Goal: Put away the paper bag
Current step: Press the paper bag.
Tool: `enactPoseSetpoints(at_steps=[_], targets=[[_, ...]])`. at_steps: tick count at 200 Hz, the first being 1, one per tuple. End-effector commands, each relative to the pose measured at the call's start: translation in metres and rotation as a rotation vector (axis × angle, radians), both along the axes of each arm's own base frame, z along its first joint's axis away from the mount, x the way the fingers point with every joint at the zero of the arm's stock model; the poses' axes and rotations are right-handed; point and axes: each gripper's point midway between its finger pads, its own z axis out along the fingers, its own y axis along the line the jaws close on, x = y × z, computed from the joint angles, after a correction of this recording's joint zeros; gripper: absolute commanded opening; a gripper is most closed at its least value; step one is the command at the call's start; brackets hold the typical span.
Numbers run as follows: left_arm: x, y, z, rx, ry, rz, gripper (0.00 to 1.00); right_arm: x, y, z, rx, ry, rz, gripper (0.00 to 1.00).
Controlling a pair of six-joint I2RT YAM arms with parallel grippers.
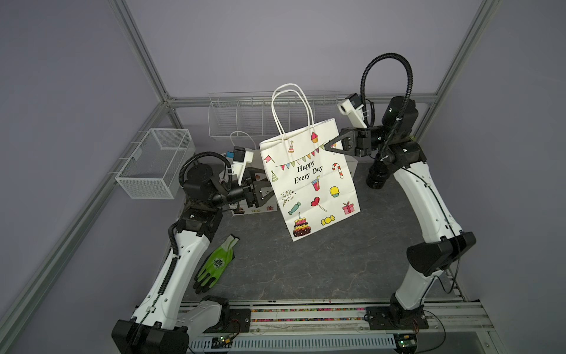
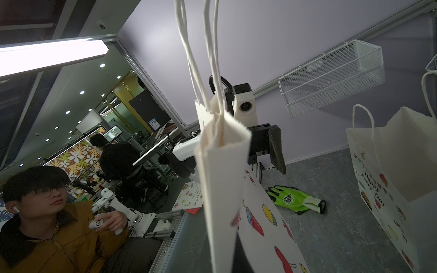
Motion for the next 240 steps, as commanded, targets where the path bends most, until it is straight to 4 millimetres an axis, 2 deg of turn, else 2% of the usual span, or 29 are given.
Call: enactPoseSetpoints(at_steps=[1, 37, 69, 90, 118, 128, 140, 160, 173, 206, 240], targets=[[-0.004, -0.004, 0.014, -0.012, -0.044, -0.007, 0.67, -0.028, -0.007, 0.015, 0.01, -0.06, 0.069, 0.07], [-0.007, -0.019, 0.015, -0.012, -0.049, -0.045, 0.61, -0.02, -0.006, 0.016, 0.009, -0.048, 0.04, 0.07], [-0.003, -0.026, 0.012, -0.009, -0.035, -0.049, 0.5, -0.013, -0.004, 0.017, 0.009, -0.028, 0.006, 0.07], [0.0, -0.024, 0.014, -0.012, -0.033, -0.025, 0.38, -0.013, -0.004, 0.017, 0.009, -0.015, -0.011, 0.07], [0.005, -0.024, 0.016, -0.016, -0.012, 0.001, 0.15, -0.018, -0.006, 0.011, 0.007, 0.001, -0.03, 0.08], [0.006, -0.023, 0.018, -0.018, -0.004, 0.008, 0.1, -0.021, -0.008, 0.009, 0.007, 0.001, -0.033, 0.13], [0.007, -0.023, 0.02, -0.023, 0.007, 0.008, 0.04, -0.027, -0.01, 0.007, 0.008, -0.003, -0.037, 0.24], [0.005, -0.023, 0.026, -0.035, 0.014, 0.002, 0.01, -0.035, -0.016, 0.005, 0.008, -0.01, -0.057, 0.5], [0.002, -0.023, 0.03, -0.041, 0.017, -0.009, 0.01, -0.04, -0.021, 0.002, 0.008, -0.019, -0.083, 0.61], [-0.004, -0.023, 0.043, -0.066, 0.024, -0.037, 0.0, -0.049, -0.027, -0.016, -0.016, -0.036, -0.171, 0.71], [-0.012, -0.024, 0.054, -0.086, 0.04, -0.078, 0.0, -0.054, -0.027, -0.036, -0.057, -0.06, -0.256, 0.75]])
